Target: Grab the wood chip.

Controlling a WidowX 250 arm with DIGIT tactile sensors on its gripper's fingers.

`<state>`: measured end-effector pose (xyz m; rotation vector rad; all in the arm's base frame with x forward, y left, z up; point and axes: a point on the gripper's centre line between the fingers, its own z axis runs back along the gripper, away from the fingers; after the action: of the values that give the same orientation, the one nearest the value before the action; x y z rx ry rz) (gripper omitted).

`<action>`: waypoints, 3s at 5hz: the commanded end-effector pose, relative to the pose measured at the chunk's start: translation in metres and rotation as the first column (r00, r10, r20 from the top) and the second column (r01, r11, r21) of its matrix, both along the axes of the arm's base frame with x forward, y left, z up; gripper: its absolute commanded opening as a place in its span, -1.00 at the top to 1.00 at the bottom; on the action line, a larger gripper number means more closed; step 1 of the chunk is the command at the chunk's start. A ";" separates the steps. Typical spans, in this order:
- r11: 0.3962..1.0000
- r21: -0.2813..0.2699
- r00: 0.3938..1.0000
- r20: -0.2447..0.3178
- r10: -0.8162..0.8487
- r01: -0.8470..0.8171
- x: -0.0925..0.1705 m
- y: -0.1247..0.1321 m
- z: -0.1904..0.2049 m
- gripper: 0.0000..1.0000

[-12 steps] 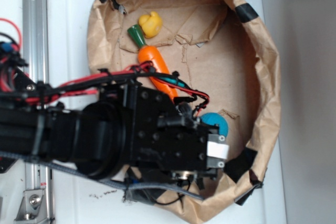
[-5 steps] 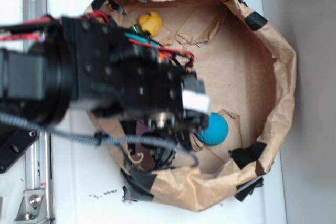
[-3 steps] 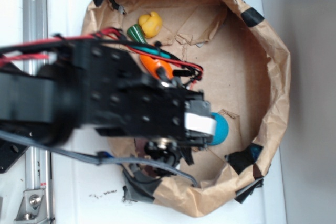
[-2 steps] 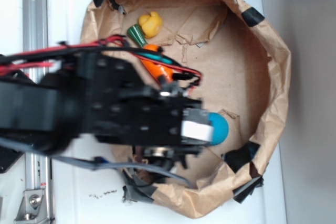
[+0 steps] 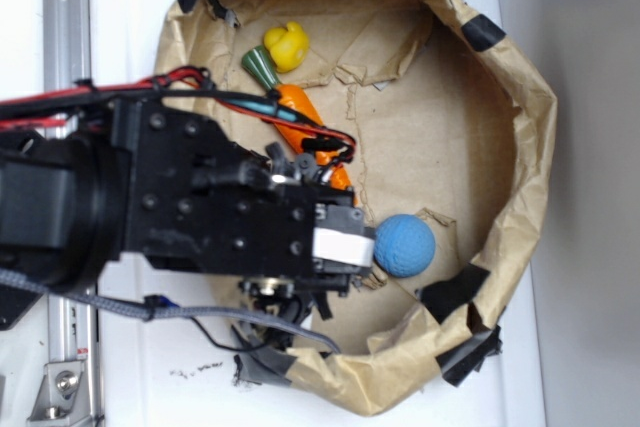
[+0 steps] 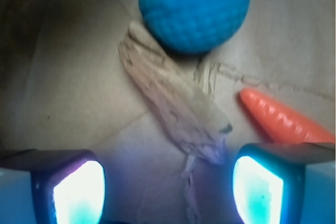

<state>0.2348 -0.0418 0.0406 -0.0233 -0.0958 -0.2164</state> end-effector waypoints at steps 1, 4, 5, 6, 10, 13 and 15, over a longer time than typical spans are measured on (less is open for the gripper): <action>0.999 0.019 0.999 -0.012 0.041 -0.041 0.023 0.011 0.001 -1.00; 0.999 0.036 0.998 -0.064 -0.021 0.024 0.050 -0.008 -0.001 -0.54; 0.999 0.032 0.997 -0.072 -0.017 0.019 0.045 -0.011 -0.005 0.49; 0.999 0.047 0.996 -0.081 -0.024 0.028 0.033 -0.015 -0.017 -1.00; 0.999 0.034 0.995 -0.094 0.018 -0.014 0.032 -0.012 -0.027 1.00; 0.956 -0.042 0.957 -0.009 0.290 -0.290 -0.007 0.040 0.091 1.00; 0.940 0.014 0.941 0.018 0.339 -0.340 0.001 0.036 0.136 1.00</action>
<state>0.2358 0.0051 0.1705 0.0124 -0.0685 0.1427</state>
